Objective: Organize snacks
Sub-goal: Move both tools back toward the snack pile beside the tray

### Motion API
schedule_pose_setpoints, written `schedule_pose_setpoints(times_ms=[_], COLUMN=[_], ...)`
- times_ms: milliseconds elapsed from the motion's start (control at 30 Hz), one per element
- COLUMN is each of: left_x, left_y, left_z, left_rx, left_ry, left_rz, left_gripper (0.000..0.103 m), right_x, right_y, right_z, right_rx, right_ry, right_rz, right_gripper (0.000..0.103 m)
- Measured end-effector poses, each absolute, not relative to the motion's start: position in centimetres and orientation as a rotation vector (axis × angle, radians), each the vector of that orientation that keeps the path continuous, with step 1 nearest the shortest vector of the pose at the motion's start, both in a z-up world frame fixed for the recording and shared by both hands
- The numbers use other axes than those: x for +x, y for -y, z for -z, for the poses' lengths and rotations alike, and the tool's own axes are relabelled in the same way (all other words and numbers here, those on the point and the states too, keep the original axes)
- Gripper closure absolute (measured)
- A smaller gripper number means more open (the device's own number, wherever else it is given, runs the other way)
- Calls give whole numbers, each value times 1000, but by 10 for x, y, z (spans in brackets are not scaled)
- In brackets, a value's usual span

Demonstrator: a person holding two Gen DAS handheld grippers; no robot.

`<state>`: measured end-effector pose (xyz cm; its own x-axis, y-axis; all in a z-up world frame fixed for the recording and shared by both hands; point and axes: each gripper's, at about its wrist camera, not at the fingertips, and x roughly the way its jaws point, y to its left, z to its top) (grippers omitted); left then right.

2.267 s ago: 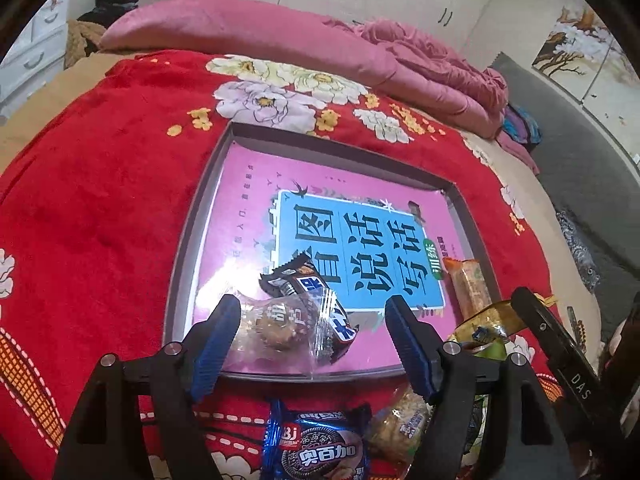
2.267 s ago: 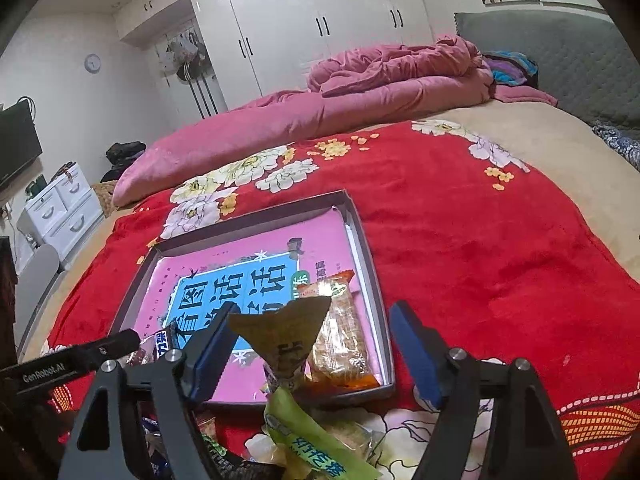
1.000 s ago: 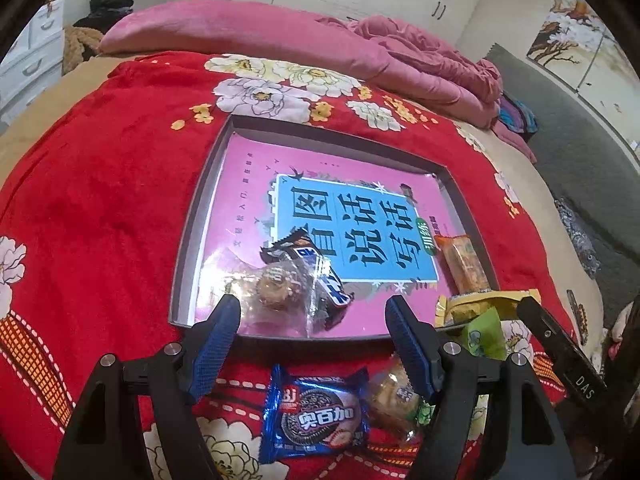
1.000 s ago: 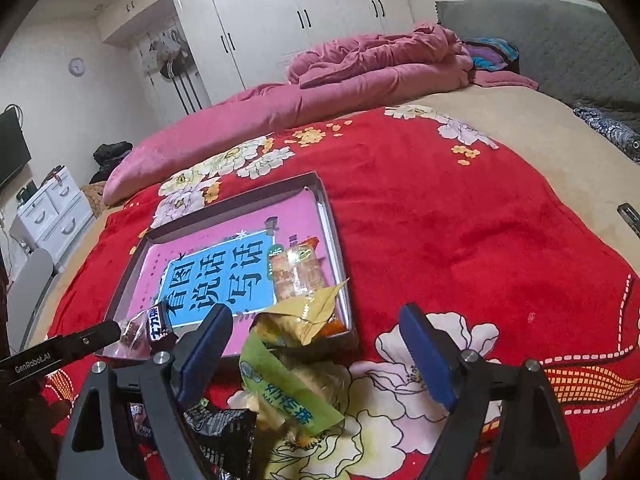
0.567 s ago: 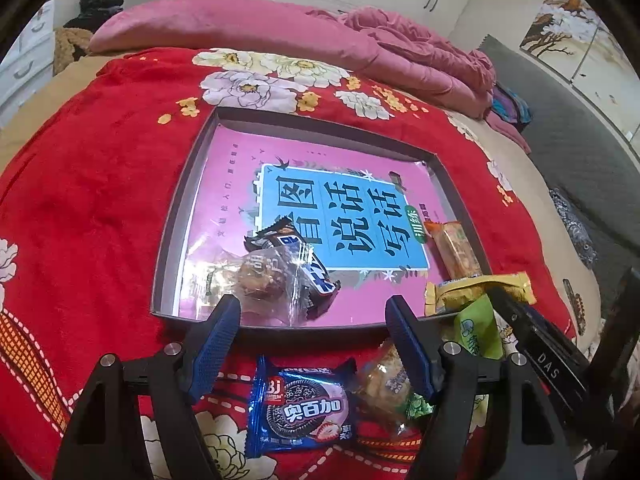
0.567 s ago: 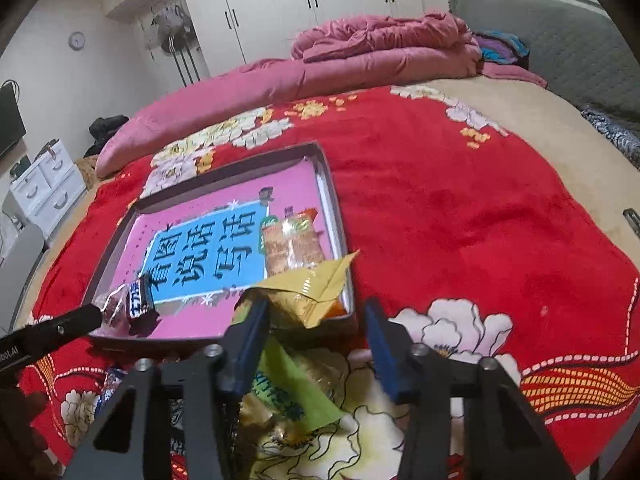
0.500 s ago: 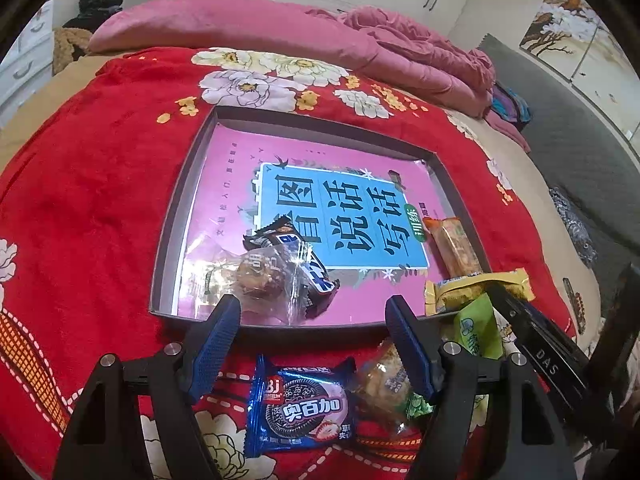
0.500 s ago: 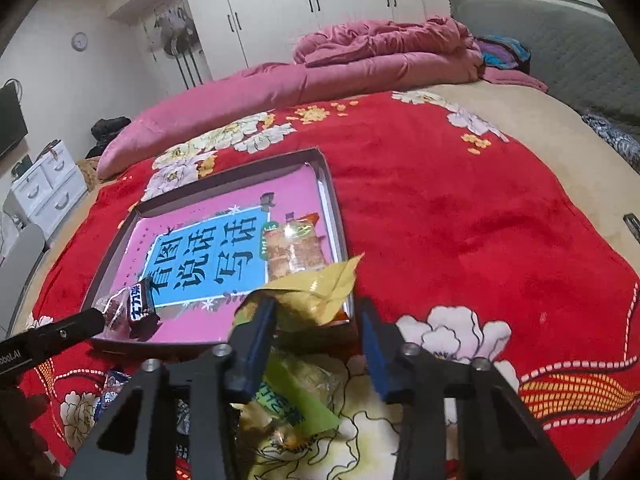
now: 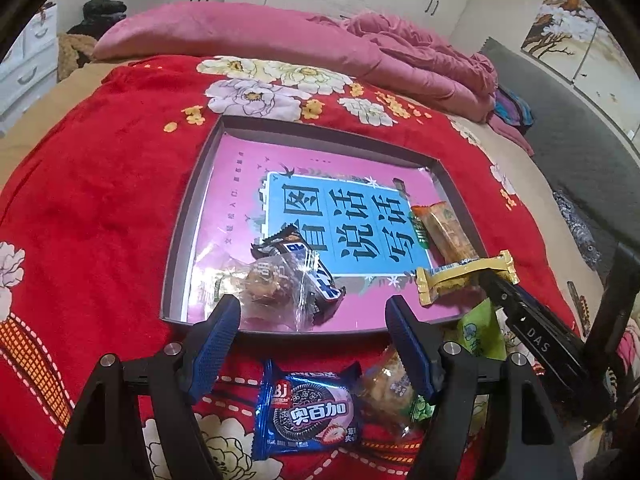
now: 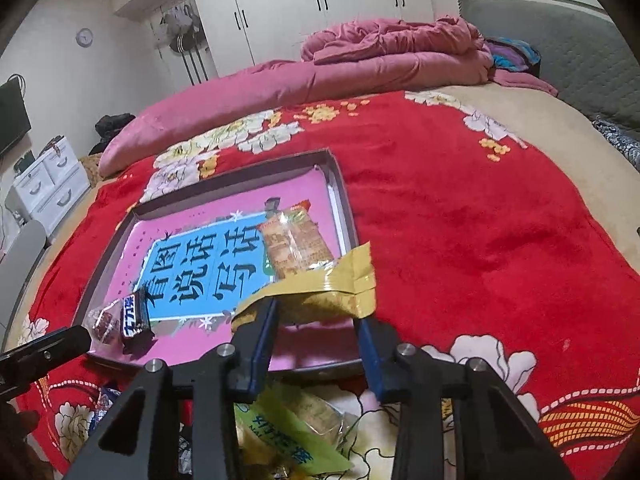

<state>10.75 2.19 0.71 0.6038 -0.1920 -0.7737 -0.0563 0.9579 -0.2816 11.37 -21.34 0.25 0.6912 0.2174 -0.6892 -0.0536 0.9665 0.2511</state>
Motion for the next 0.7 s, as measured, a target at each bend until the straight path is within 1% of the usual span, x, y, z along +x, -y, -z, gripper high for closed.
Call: schedule_pose_setpoints(times_ms=[100, 133, 233, 467, 533, 700], left_x=[106, 106, 105, 98, 96, 89], left_y=[-24, -25, -26, -31, -33, -40], left_z=[-9, -10, -11, -20, -22, -25], left_rx=[-297, -297, -304, -310, -315, -320], left_ry=[-916, -915, -911, -899, -899, -904], left_rz=[75, 72, 68, 66, 68, 57], left_gripper=[27, 27, 27, 27, 27, 27], right_x=[112, 111, 108, 95, 90, 79], right_y=[218, 220, 226, 234, 234, 228], right_z=[-8, -9, -15, -27, -31, -37], right_rx=[231, 235, 254, 255, 249, 257], right_ry=[-774, -768, -741, -704, -693, -699], right_rz=[-146, -146, -137, -131, -143, -184], right_gripper=[59, 54, 43, 42, 39, 37])
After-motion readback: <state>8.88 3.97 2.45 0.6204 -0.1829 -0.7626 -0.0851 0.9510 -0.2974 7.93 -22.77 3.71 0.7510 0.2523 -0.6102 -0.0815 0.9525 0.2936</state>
